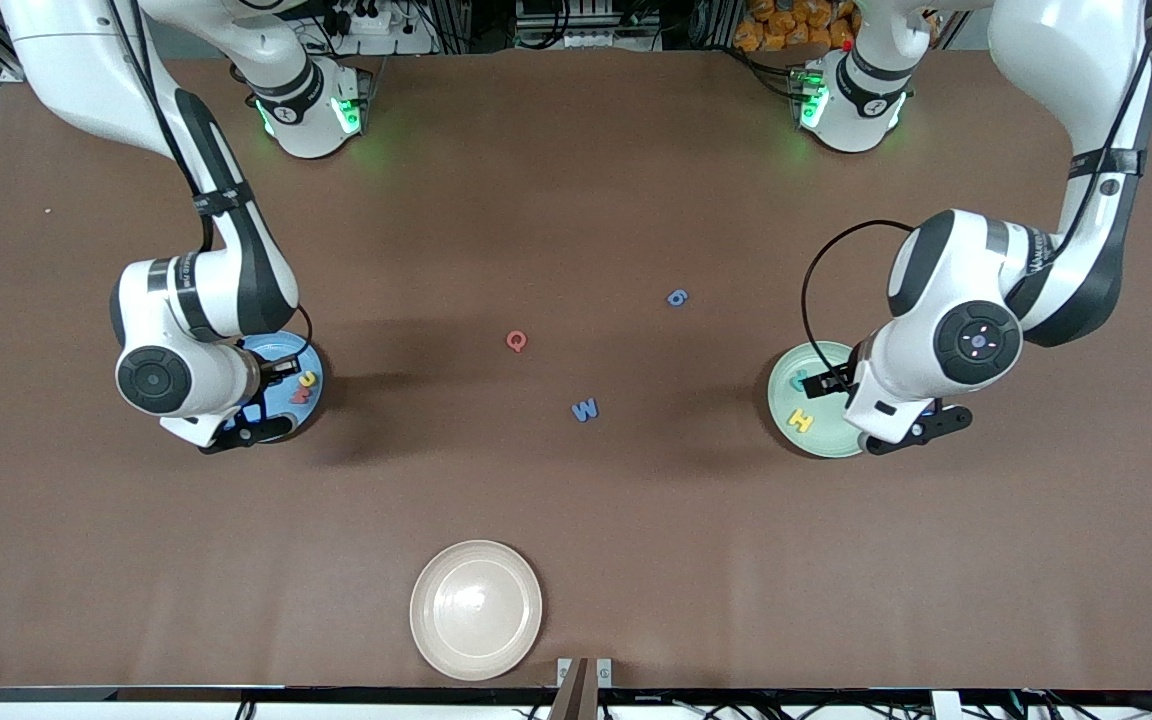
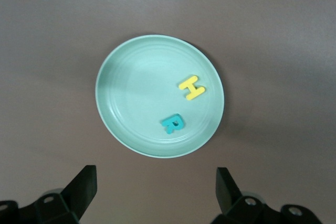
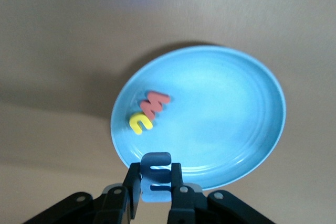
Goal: Sort upper and lower case letters into plates
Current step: 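Carry the blue e to the blue plate and open the right gripper, then grasp the pink Q with the left gripper while the right gripper withdraws, then carry the pink Q to the green plate and open the left gripper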
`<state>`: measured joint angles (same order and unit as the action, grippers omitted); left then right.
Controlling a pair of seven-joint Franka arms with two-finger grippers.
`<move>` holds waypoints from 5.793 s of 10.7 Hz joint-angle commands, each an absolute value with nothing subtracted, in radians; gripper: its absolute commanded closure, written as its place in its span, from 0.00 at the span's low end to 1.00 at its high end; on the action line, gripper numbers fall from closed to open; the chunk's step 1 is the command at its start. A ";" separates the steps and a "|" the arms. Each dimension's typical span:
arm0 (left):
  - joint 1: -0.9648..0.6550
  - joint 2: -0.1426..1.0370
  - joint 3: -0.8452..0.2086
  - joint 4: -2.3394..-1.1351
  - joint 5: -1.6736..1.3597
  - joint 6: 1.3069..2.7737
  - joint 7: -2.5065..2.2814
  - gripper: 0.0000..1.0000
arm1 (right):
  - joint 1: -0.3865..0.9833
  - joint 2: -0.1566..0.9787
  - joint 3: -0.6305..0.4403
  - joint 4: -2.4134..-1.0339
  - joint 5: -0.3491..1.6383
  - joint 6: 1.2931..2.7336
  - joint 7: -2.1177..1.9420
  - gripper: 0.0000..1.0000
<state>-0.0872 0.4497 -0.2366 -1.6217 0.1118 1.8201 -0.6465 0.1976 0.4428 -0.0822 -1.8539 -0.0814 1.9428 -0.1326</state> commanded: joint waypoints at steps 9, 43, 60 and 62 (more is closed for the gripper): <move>-0.380 0.598 -0.239 -1.611 0.098 2.071 -1.082 0.00 | 0.209 0.120 -0.092 -1.752 -0.060 1.726 -0.173 0.00; -0.913 0.989 -0.074 -1.301 0.074 2.457 -1.052 0.42 | 0.120 -0.012 -0.118 -1.663 0.008 1.713 -0.095 0.00; -0.789 0.838 -0.086 -1.305 0.044 2.195 -1.049 0.91 | 0.141 -0.015 -0.118 -1.663 0.008 1.697 -0.086 0.00; -0.732 0.802 -0.087 -1.313 0.045 2.113 -1.005 0.91 | 0.140 -0.017 -0.118 -1.663 0.011 1.698 -0.087 0.00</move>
